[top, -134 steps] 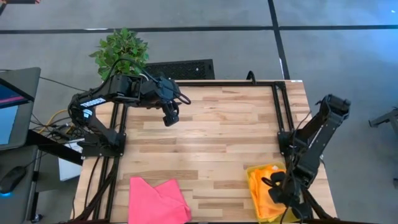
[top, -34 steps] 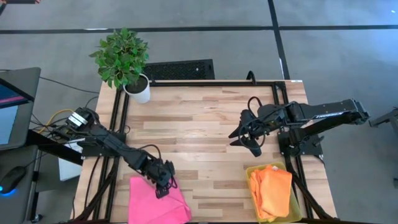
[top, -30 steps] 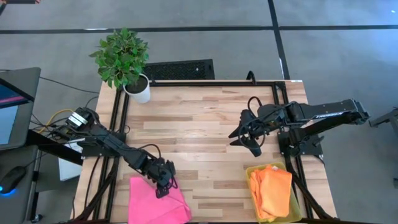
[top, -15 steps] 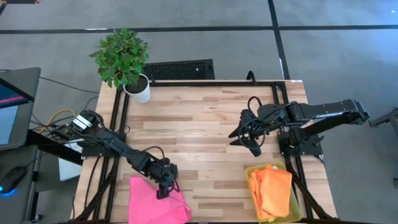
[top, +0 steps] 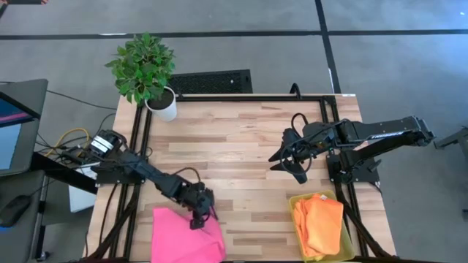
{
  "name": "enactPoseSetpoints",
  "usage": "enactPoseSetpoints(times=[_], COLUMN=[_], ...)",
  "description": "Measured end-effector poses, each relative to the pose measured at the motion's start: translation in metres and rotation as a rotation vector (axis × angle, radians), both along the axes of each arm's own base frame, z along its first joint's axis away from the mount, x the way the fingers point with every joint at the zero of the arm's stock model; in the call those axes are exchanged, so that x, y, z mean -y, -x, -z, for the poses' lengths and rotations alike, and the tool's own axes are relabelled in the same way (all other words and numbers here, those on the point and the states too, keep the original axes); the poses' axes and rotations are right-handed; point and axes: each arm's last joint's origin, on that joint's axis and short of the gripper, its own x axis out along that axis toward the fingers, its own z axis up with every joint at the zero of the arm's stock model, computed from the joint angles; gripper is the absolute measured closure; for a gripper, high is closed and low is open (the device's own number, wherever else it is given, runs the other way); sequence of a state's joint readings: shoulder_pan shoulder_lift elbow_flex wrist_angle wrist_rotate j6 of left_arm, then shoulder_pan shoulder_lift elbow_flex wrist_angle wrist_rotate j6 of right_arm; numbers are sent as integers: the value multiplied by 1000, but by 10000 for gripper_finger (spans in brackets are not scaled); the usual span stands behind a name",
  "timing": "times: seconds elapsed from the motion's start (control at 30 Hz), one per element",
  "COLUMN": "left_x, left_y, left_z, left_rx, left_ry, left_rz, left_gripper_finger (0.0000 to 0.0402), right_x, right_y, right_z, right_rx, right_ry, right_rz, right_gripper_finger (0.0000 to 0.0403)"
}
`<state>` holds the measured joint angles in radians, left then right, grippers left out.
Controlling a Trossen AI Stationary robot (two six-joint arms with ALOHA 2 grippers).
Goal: Fold microfiber towels
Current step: Fold the pink cloth
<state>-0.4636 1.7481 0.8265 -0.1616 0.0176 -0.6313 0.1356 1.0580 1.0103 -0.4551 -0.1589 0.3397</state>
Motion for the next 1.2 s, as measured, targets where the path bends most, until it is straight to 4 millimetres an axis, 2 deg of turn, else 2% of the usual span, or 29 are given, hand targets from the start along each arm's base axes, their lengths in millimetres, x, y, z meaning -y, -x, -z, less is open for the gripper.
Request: enactPoseSetpoints(times=[0.1, 0.5, 0.67, 0.83, 0.97, 1.07, 1.2], left_x=[-18, -114, -142, -146, -140, -135, -123], left_y=[-8, -35, -39, -40, -43, -34, -11], left_z=[0, 0, -1, -13, -48, -69, -95], left_rx=[1, 76, 114, 135, 241, 232, 185], left_ry=[-10, -150, -172, -116, -113, -114, -89], left_rz=[-50, -220, -286, -341, -329, -320, -384], left_gripper_finger=[340, 340, 340, 340, 340, 340, 340], right_x=[0, 0, 0, 0, 0, 1, 5], right_y=[0, 0, 0, 0, 0, 0, -7], right_z=[0, 0, 0, 0, 0, 0, 4], right_rx=[0, 0, 0, 3, 11, 16, 5], right_ry=[1, 2, 2, 10, 36, 52, 61], right_rz=[0, 2, 1, -3, -18, -21, -3], right_gripper_finger=[220, 219, 222, 222, 222, 223, 223])
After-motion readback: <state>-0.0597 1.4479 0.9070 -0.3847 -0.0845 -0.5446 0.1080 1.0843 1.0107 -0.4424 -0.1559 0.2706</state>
